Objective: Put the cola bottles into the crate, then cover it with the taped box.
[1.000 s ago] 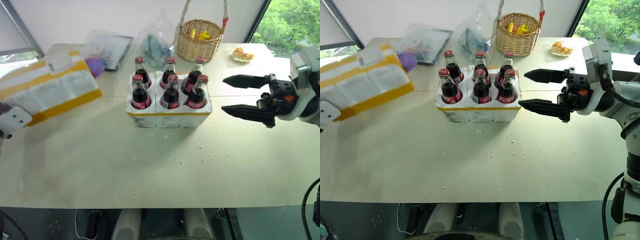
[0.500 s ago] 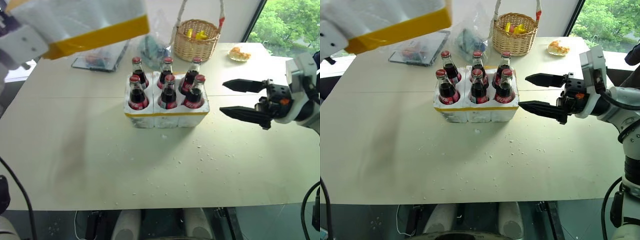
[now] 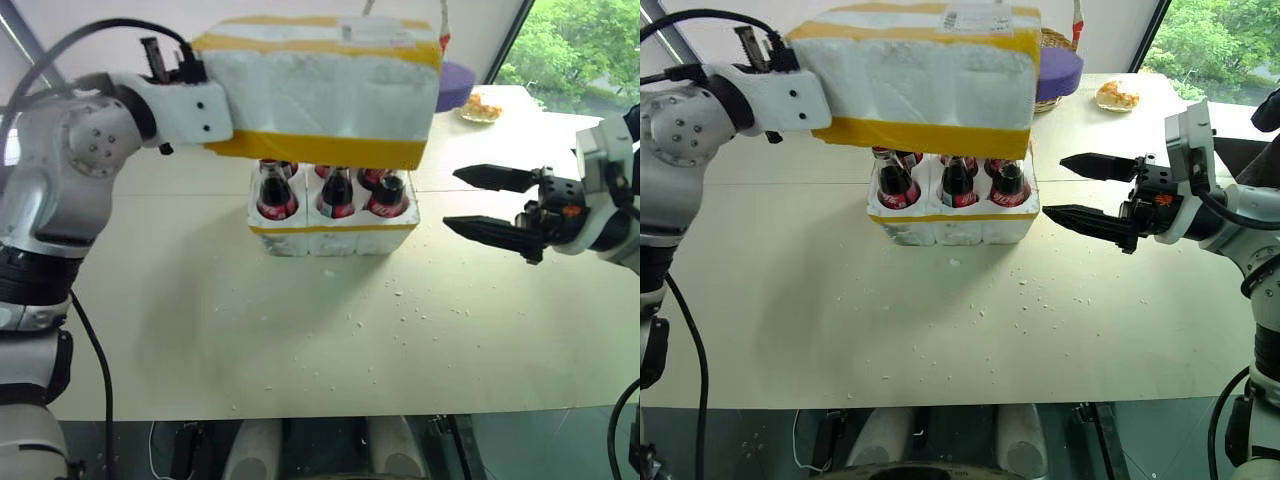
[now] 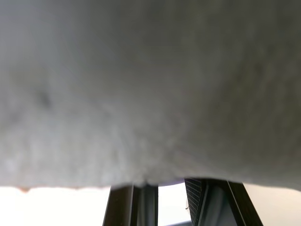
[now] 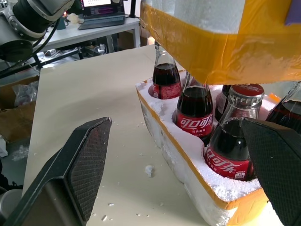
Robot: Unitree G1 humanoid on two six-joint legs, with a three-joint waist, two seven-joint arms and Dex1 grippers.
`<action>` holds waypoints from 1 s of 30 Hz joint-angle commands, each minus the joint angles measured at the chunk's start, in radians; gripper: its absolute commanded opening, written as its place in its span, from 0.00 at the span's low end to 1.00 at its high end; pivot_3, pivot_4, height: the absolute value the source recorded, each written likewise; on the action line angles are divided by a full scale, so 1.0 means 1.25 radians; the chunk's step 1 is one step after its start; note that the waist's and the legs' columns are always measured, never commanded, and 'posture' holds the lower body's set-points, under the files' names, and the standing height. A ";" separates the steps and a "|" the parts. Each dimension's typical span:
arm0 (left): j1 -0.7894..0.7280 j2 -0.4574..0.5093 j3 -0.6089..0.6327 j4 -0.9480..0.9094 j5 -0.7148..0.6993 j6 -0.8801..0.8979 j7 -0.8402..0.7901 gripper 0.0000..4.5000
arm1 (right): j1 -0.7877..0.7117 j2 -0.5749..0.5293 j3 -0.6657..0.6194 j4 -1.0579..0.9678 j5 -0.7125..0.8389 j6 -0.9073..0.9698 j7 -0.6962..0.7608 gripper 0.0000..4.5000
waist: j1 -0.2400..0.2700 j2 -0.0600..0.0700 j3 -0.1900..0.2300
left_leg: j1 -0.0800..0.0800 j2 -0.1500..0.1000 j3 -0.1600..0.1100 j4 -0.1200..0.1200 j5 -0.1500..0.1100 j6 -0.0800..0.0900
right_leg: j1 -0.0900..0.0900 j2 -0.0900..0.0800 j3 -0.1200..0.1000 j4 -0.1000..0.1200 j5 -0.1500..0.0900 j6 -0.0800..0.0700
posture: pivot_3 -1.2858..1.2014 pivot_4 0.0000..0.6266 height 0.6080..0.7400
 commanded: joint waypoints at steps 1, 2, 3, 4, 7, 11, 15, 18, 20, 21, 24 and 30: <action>-0.034 0.004 -0.024 -0.038 0.067 0.005 -0.035 0.11 | -0.003 0.004 -0.030 -0.029 0.015 -0.014 -0.011 1.00 | 0.001 0.000 0.000 | 0.000 0.000 0.000 0.000 0.000 0.000 | 0.000 0.000 0.000 0.000 0.000 0.000 | 0.52 0.24 0.98; -0.037 0.008 -0.031 -0.043 0.083 -0.002 -0.044 0.11 | -0.003 0.006 -0.030 -0.030 0.016 -0.015 -0.014 1.00 | 0.001 0.000 0.000 | 0.000 0.000 0.000 0.000 0.000 0.000 | 0.000 0.000 0.000 0.000 0.000 0.000 | 0.52 0.24 0.98; -0.037 0.006 -0.032 -0.053 0.089 -0.003 -0.053 0.11 | -0.003 0.009 -0.030 -0.031 0.016 -0.015 -0.016 1.00 | 0.001 0.000 0.000 | 0.000 0.000 0.000 0.000 0.000 0.000 | 0.000 0.000 0.000 0.000 0.000 0.000 | 0.52 0.24 0.98; -0.038 0.004 -0.031 -0.060 0.094 -0.006 -0.059 0.11 | -0.003 0.011 -0.030 -0.032 0.017 -0.016 -0.019 1.00 | 0.002 0.000 0.000 | 0.000 0.000 0.000 0.000 0.000 0.000 | 0.000 0.000 0.000 0.000 0.000 0.000 | 0.52 0.24 0.98; -0.047 0.001 -0.036 -0.072 0.127 -0.021 -0.073 0.11 | -0.004 0.020 -0.027 -0.031 0.019 -0.019 -0.025 1.00 | 0.002 0.000 0.000 | 0.000 0.000 0.000 0.000 0.000 0.000 | 0.000 0.000 0.000 0.000 0.000 0.000 | 0.52 0.24 0.98; -0.078 -0.007 -0.035 -0.077 0.148 -0.039 -0.094 0.11 | -0.011 0.037 -0.016 -0.025 0.014 -0.025 -0.032 1.00 | 0.002 0.000 0.000 | 0.000 0.000 0.000 0.000 0.000 0.000 | 0.001 0.000 0.000 0.000 0.000 0.000 | 0.52 0.24 0.98; -0.086 0.001 -0.023 -0.090 0.154 -0.044 -0.131 0.11 | -0.015 0.050 -0.009 -0.015 0.008 -0.035 -0.035 1.00 | 0.002 0.000 0.000 | 0.000 0.000 0.000 0.000 0.000 0.000 | 0.001 0.000 0.000 0.000 0.000 0.000 | 0.52 0.24 0.98; -0.083 0.003 -0.014 -0.108 0.153 -0.040 -0.162 0.11 | -0.016 0.056 -0.004 -0.011 0.005 -0.041 -0.037 1.00 | -0.001 0.000 0.000 | 0.000 0.000 0.000 0.000 0.000 0.000 | 0.000 0.000 0.000 0.000 0.000 0.000 | 0.52 0.24 0.98; -0.081 0.002 -0.008 -0.120 0.152 -0.030 -0.180 0.11 | -0.017 0.060 -0.002 -0.010 0.003 -0.043 -0.037 1.00 | -0.001 0.000 0.000 | 0.000 0.000 0.000 0.000 0.000 0.000 | 0.000 0.000 0.000 0.000 0.000 0.000 | 0.52 0.24 0.98; -0.077 0.006 -0.006 -0.129 0.152 -0.024 -0.197 0.11 | -0.018 0.062 0.000 -0.009 0.002 -0.045 -0.038 1.00 | -0.001 0.000 0.000 | 0.000 0.000 0.000 0.000 0.000 0.000 | 0.000 0.000 0.000 0.000 0.000 0.000 | 0.52 0.24 0.98; -0.064 0.020 0.002 -0.159 0.152 -0.007 -0.237 0.11 | -0.019 0.067 0.004 -0.005 -0.002 -0.049 -0.038 1.00 | -0.001 0.000 0.000 | 0.000 0.000 0.000 0.000 0.000 0.000 | 0.000 0.000 0.000 0.000 0.000 0.000 | 0.52 0.24 0.98; -0.052 0.031 0.016 -0.181 0.156 0.000 -0.262 0.19 | -0.017 0.060 0.009 0.003 -0.014 -0.056 -0.030 1.00 | -0.002 0.000 0.000 | 0.000 0.000 -0.001 0.000 0.000 0.000 | 0.000 0.000 0.000 0.000 0.000 0.000 | 0.52 0.24 0.98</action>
